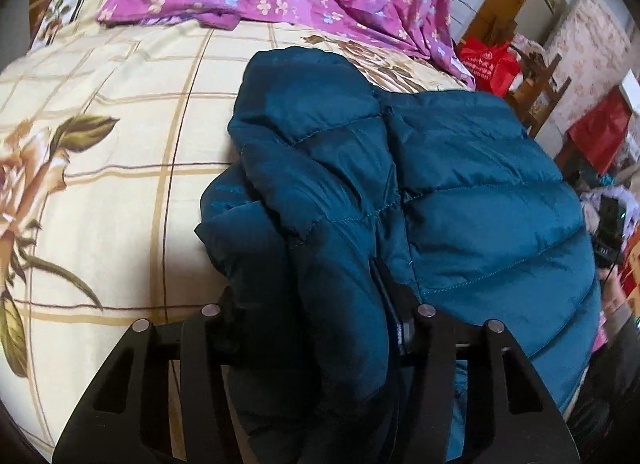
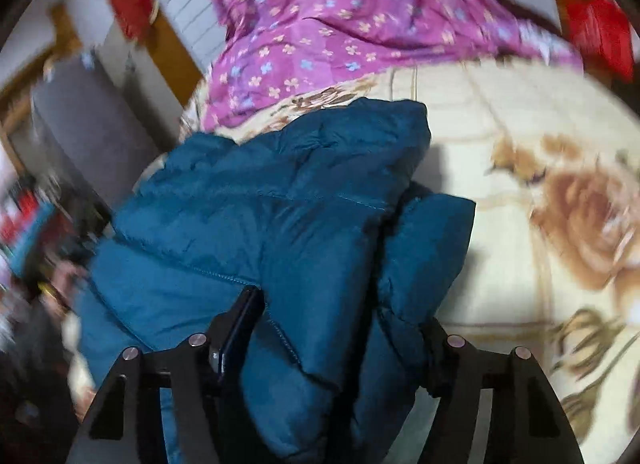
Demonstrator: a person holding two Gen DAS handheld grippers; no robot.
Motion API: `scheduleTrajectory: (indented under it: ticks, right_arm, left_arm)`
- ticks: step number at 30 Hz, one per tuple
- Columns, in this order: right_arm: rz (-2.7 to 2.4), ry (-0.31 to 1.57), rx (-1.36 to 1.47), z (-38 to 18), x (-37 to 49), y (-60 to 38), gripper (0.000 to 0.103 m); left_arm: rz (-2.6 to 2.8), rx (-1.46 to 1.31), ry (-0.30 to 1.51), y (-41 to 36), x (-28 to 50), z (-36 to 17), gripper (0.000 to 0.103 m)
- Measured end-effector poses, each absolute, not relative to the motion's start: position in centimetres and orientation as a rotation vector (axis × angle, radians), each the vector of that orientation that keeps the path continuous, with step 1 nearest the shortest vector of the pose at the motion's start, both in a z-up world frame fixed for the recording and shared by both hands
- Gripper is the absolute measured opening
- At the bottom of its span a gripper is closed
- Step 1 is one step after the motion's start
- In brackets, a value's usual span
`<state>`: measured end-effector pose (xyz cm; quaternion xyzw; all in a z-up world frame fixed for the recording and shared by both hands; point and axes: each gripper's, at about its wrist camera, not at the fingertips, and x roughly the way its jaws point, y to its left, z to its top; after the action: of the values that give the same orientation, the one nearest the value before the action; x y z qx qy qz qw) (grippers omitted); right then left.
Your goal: Fold large clothes
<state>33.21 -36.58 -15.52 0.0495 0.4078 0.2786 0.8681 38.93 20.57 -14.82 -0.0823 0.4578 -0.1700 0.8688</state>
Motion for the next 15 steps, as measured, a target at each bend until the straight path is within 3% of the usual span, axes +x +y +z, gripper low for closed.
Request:
scheduleTrajectory:
  ticks: [2,6,11,15]
  right_arm:
    - [0.561,0.849,0.042,-15.7,33.0,-35.7,0.067]
    - [0.534,0.889,0.114,-16.7,33.7,-36.6,0.078]
    - [0.525,0.877,0.077,-16.4,33.7,-36.4,0.077]
    - [0.548,0.858,0.056,-16.1,33.4,-36.3,0.069]
  left_arm:
    - [-0.332,-0.168,0.961,20.4,39.1,-15.2,0.067]
    - [-0.316,-0.163,0.938,20.3,39.2,-15.4,0.071]
    - [-0.341,-0.235,0.917,21.7,38.9,-15.7,0.072]
    - [-0.371,-0.3,0.896,22.9,38.5,-15.8,0.072]
